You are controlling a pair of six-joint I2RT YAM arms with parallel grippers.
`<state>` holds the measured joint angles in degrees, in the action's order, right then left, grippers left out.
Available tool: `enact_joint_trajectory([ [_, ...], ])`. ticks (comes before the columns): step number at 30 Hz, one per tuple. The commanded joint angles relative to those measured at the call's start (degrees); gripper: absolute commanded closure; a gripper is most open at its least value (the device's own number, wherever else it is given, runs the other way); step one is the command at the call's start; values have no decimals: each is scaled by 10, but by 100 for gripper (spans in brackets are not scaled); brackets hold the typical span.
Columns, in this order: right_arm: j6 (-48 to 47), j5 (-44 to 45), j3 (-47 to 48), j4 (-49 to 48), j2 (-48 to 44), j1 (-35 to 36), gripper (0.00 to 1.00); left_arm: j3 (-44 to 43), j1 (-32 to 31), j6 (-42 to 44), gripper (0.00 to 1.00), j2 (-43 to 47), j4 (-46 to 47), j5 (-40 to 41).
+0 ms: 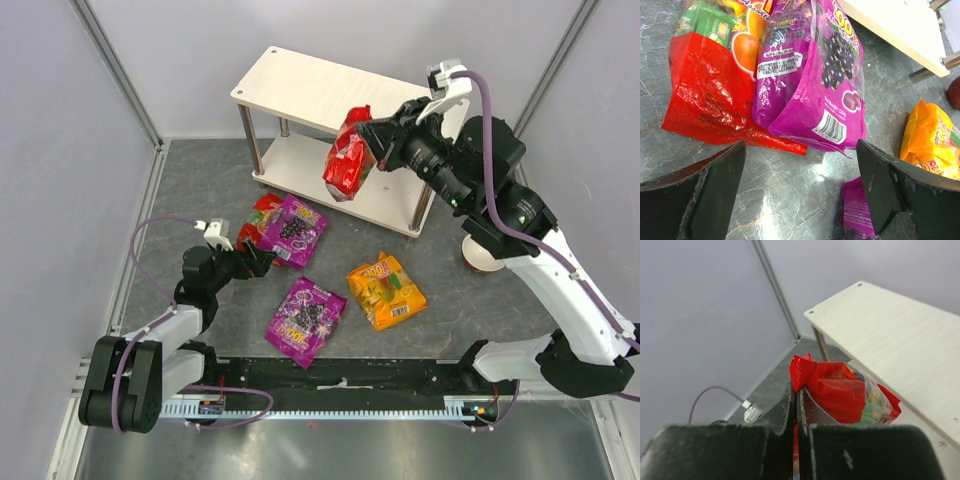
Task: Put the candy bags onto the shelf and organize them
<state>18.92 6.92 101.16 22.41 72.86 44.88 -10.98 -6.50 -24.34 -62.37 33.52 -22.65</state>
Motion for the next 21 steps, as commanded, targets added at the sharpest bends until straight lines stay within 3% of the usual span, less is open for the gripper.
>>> enact_joint_trajectory([
  [1,-68,84,104,-46,22,1,100,-18,-2,4,2,-2,27,-9],
  [11,-232,271,275,-64,137,-3,100,-20,-2,3,2,-7,28,-12],
  [16,-380,411,263,-142,171,-9,100,-22,-2,3,2,-12,28,-13],
  [21,-519,477,218,-256,209,-11,100,-24,-2,3,2,-16,29,-13],
])
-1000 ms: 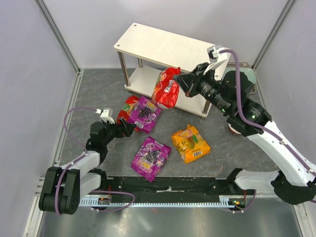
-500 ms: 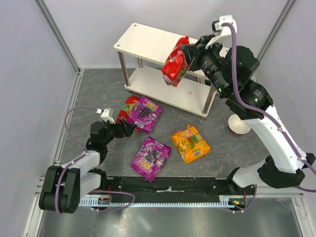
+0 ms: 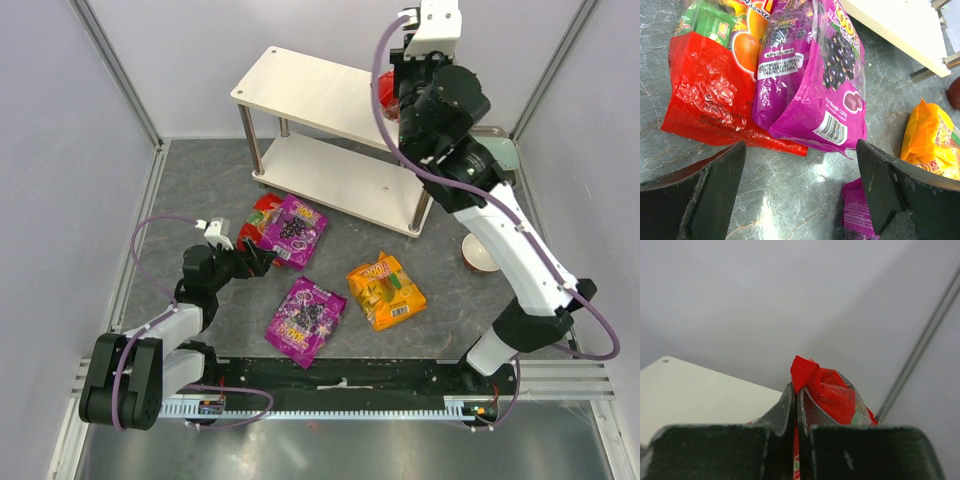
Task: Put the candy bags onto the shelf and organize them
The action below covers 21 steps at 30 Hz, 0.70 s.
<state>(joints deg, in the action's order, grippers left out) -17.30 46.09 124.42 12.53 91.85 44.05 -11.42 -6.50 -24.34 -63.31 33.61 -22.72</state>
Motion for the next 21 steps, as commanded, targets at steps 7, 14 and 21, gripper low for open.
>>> enact_joint_trajectory([
  [7,-261,78,20,-208,110,-6,100,-23,-2,3,2,-10,28,-15],
  [14,-308,84,14,-213,170,-19,100,-23,-2,3,3,-10,27,-15],
  [21,-224,23,4,-165,173,-33,97,-26,-2,3,3,-21,26,-19],
])
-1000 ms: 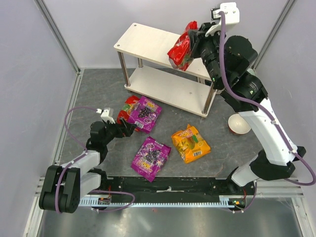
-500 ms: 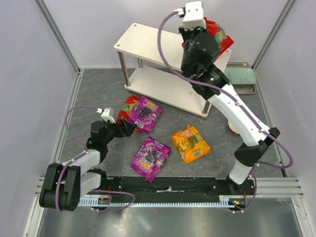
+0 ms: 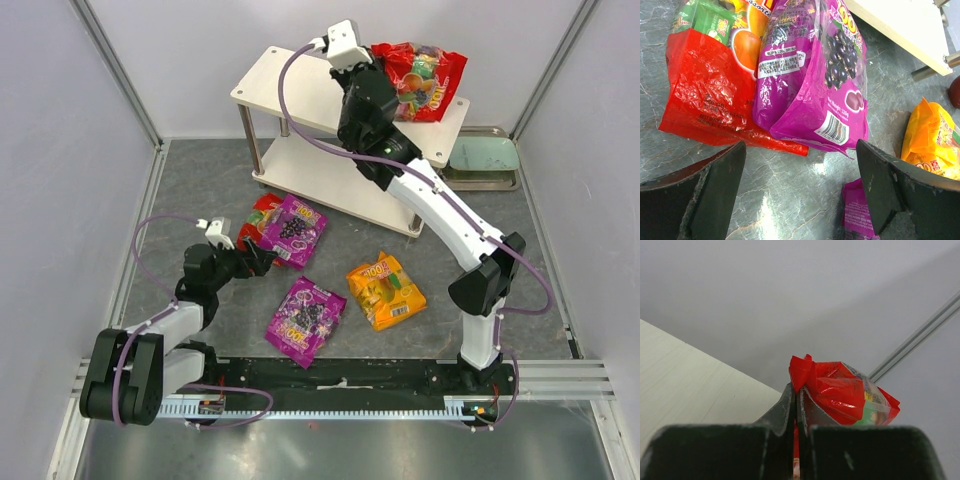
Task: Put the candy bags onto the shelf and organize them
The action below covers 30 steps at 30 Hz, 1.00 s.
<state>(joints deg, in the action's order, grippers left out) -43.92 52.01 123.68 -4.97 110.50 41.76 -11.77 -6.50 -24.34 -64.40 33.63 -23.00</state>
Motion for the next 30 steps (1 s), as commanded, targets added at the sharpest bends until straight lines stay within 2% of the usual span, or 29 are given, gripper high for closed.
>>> enact_joint_trajectory([
  [1,55,-71,9,37,-14,-9,97,-25,-2,3,3,-10,26,-18],
  [4,91,-134,-2,81,-20,-10,94,-26,-2,4,3,-14,25,-20],
  [7,108,-174,-36,82,-34,-10,91,-26,-2,5,3,-14,25,-20],
  [9,120,-197,-61,87,-48,-9,83,-26,-2,5,3,-14,24,-20],
  [10,125,-209,-70,89,-55,-9,73,-27,-1,5,3,-15,24,-20],
  [11,140,-225,-80,88,-69,-9,21,-27,-2,6,3,-16,24,-20],
  [12,147,-230,-103,77,-77,-9,16,-27,-2,6,3,-16,24,-20],
  [17,189,-267,-182,9,-170,-10,10,-29,-2,7,3,-20,24,-24],
  [22,262,-248,-265,-104,-260,-22,7,-30,-2,7,3,-20,22,-26],
  [26,320,-189,-278,-144,-300,-45,8,-30,-2,7,3,-20,23,-26],
  [27,329,-143,-266,-143,-298,-52,8,-30,-2,7,3,-20,23,-26],
  [30,365,-75,-236,-126,-276,-56,9,-30,-2,7,3,-20,23,-27],
])
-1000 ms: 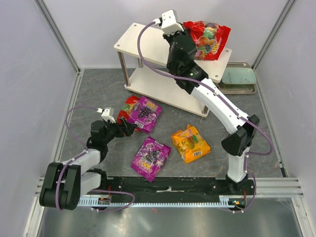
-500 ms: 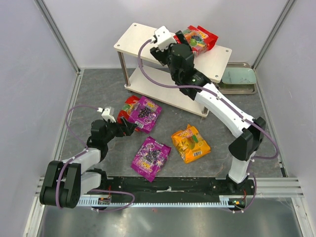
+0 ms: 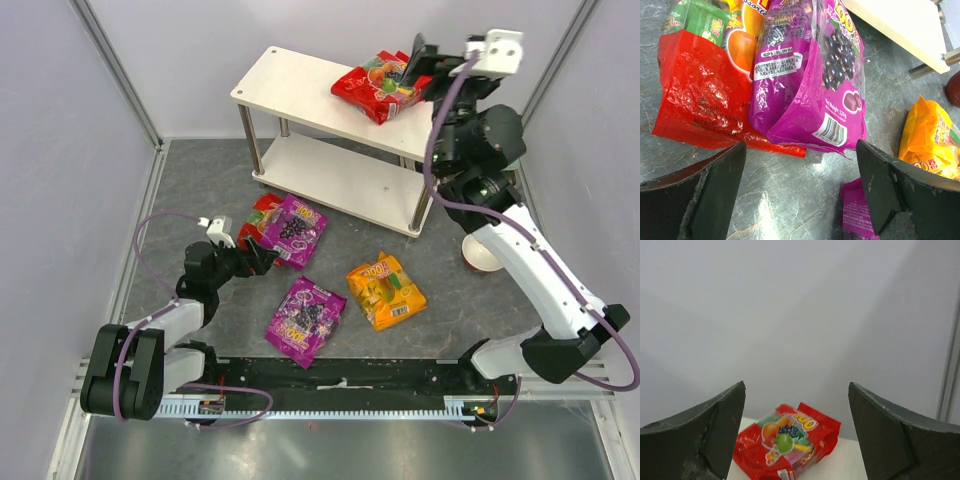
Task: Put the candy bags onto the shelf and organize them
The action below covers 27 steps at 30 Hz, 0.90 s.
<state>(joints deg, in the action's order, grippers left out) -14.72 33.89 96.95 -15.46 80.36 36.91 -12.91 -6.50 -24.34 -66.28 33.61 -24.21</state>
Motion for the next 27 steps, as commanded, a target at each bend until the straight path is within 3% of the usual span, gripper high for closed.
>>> enact_joint_trajectory([
  [1,89,142,40,-9,31,-8,10,-19,-2,6,3,-2,23,-15],
  [12,401,210,76,143,88,-11,18,-18,-2,7,3,0,23,-14],
  [18,476,230,75,185,106,-23,18,-18,-1,6,3,1,23,-14],
  [27,674,142,58,288,125,-100,18,-19,-2,7,3,-1,23,-15],
])
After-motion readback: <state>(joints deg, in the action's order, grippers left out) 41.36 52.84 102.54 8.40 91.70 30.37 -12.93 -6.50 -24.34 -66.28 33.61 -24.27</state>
